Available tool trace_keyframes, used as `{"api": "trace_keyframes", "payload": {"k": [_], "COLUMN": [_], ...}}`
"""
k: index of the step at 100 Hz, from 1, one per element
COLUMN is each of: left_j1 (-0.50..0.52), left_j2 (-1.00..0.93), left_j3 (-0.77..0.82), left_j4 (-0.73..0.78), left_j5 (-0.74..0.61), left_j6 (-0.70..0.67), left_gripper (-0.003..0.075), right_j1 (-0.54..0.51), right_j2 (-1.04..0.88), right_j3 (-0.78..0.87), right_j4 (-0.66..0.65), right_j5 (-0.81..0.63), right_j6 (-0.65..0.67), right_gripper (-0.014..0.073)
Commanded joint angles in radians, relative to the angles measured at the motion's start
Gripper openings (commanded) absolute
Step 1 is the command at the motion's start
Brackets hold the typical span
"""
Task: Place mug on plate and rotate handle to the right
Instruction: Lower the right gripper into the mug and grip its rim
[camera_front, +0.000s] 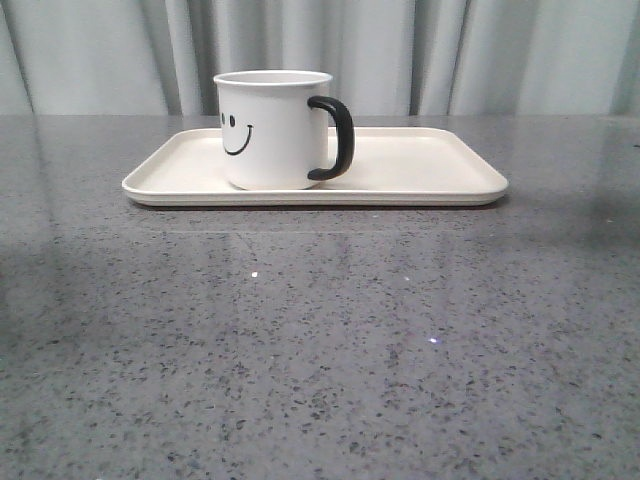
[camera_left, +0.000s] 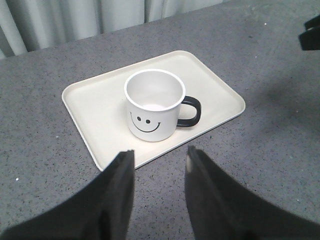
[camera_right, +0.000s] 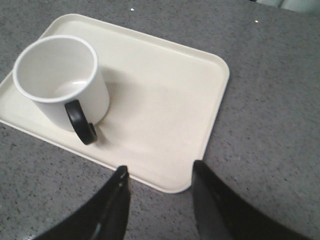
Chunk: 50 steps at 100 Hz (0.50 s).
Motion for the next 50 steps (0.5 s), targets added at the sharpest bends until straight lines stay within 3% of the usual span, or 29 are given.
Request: {"api": "trace_keyframes", "payload": {"k": [1,50], "left_j1": [-0.003,-0.003], "left_j2": [-0.022,-0.025], "left_j3": [-0.025,-0.025], "left_j4": [-0.028,-0.049], "left_j5": [-0.076,-0.071], "left_j6": [-0.011,-0.011], "left_gripper": [0.0240,0.0240], "right_j1": [0.017,0.075], "right_j2": [0.055,0.495], "right_j3": [-0.124,-0.654], "right_j4": [0.020,0.054], "right_j5": [-0.013,0.260], "right_j6": [-0.010,0.043], "right_gripper": [0.0369,0.0370]}}
